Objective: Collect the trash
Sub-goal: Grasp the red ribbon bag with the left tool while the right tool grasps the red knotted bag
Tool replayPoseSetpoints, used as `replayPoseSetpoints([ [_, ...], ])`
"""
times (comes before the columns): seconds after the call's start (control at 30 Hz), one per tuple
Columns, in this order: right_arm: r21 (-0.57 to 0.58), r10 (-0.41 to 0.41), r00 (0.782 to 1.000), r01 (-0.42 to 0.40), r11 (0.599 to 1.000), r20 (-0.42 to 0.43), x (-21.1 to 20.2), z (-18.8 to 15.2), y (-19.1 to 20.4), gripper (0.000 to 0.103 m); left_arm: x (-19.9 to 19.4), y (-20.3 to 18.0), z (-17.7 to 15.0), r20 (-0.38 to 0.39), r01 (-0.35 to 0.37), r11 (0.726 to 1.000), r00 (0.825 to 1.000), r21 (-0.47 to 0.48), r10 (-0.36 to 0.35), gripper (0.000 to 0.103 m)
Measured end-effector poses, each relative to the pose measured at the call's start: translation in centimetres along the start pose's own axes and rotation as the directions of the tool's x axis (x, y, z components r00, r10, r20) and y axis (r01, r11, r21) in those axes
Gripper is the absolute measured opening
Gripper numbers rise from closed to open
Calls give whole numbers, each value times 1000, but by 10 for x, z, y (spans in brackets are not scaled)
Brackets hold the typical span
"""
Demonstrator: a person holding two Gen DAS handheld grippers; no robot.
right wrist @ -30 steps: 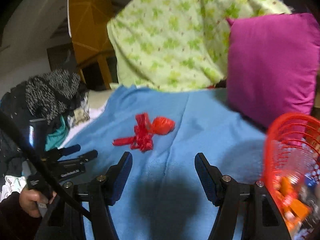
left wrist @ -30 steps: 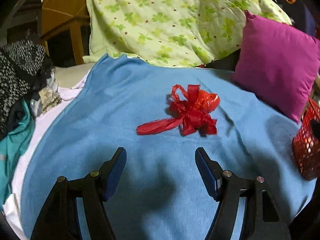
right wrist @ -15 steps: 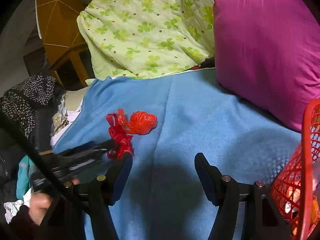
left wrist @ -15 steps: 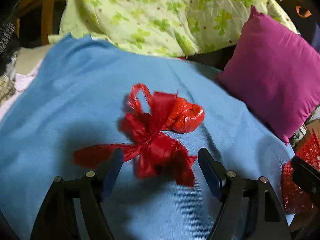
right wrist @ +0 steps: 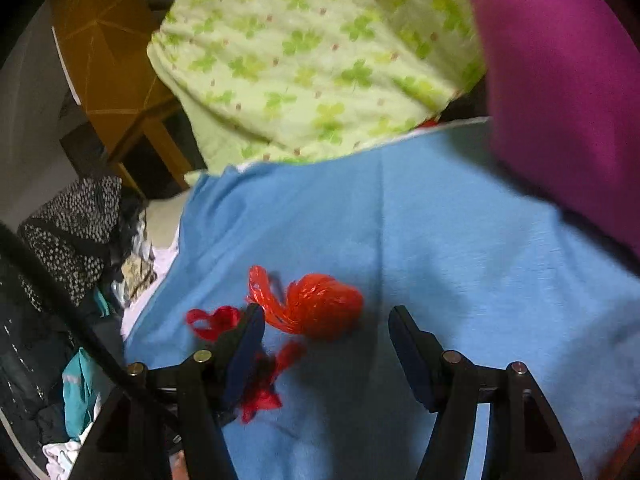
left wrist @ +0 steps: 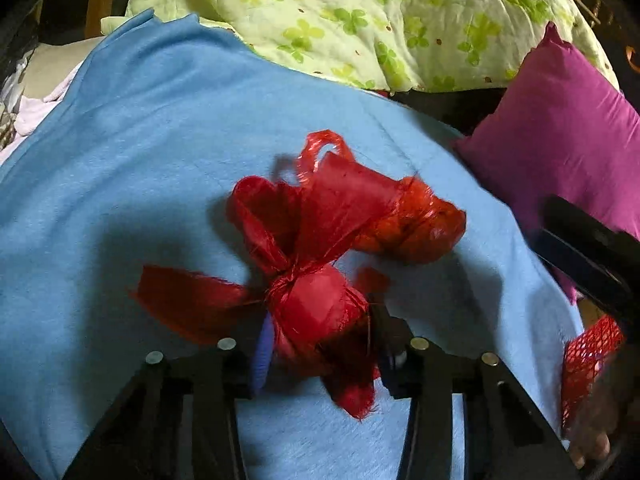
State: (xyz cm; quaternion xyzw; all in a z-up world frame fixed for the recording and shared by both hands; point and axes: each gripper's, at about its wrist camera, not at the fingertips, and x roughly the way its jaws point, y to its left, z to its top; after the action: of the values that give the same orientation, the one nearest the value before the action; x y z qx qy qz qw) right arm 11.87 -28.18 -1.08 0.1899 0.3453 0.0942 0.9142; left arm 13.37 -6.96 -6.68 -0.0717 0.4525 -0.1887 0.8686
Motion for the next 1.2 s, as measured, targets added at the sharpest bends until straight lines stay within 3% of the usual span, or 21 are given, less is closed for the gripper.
replayPoseSetpoints([
  [0.23, -41, -27, 999, 25, 999, -47, 51, 12, 6, 68, -30, 10, -8, -6, -59, 996, 998, 60, 59, 44],
  [0.47, -84, -22, 985, 8, 996, -168, 89, 6, 7, 67, -50, 21, -15, 6, -120, 989, 993, 91, 120, 44],
  [0.53, -102, -34, 981, 14, 995, -191, 93, -2, 10, 54, -52, 25, -14, 11, -130, 988, 991, 80, 130, 44],
  [0.63, -145, -60, 980, 32, 989, -192, 90, -10, 18, 47, -54, 31, -12, 17, -142, 988, 990, 61, 141, 44],
  [0.77, -148, -68, 984, 44, 988, -162, 70, -15, 26, 46, -59, 35, -13, 32, -160, 986, 987, 51, 159, 44],
  [0.97, -146, -73, 995, 62, 987, -71, 7, -19, 35, 46, -81, 25, -19, 87, -171, 982, 983, 75, 164, 44],
  [1.2, -145, -70, 991, 87, 986, 113, -94, -43, 41, 46, -126, -3, -37, 182, -176, 977, 972, 124, 152, 44],
])
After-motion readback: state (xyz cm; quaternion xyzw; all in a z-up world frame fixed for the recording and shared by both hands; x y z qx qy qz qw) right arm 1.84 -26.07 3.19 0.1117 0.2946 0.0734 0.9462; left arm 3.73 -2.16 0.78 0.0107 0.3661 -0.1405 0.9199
